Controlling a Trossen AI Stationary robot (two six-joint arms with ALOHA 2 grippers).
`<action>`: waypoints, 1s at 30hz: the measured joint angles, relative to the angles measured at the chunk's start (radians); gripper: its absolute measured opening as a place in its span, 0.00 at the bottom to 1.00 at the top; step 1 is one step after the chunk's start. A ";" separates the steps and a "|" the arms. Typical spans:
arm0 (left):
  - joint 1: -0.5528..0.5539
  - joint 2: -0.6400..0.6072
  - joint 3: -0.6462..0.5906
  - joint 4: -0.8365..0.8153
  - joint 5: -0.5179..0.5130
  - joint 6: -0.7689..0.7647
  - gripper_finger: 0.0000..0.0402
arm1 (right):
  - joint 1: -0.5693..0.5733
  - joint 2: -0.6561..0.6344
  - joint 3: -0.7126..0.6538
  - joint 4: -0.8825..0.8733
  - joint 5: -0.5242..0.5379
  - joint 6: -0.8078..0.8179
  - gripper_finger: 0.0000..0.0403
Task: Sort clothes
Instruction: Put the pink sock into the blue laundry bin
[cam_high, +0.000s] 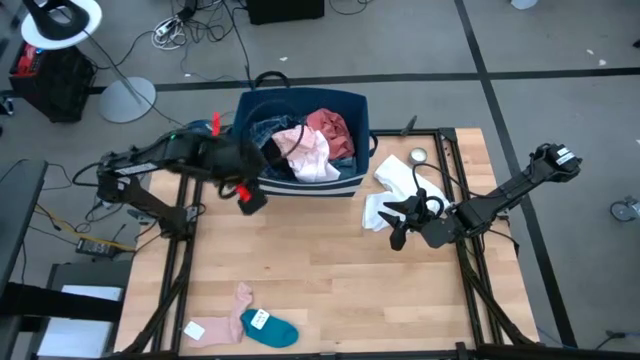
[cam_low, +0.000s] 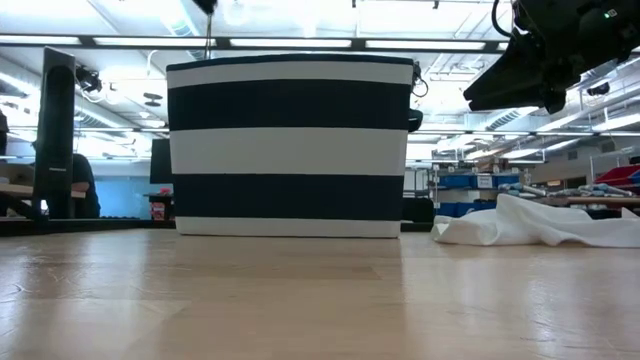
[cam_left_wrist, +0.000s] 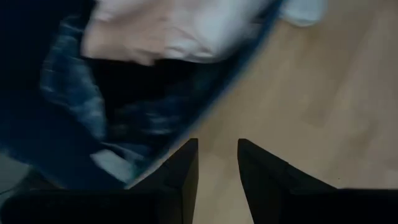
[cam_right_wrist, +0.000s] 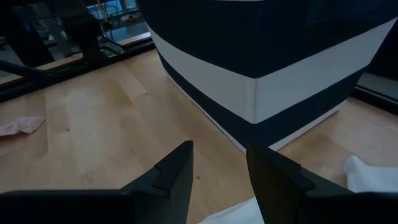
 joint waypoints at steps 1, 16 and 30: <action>-0.031 -0.010 0.000 -0.001 0.002 -0.027 0.29 | 0.000 0.000 0.000 0.000 0.000 0.006 0.37; -0.505 -0.141 -0.288 -0.003 -0.148 -0.589 0.29 | 0.000 0.000 0.000 0.000 -0.017 0.006 0.37; -0.764 -0.161 -0.767 0.446 -0.060 -0.974 0.29 | 0.000 0.000 0.000 0.008 -0.017 0.008 0.37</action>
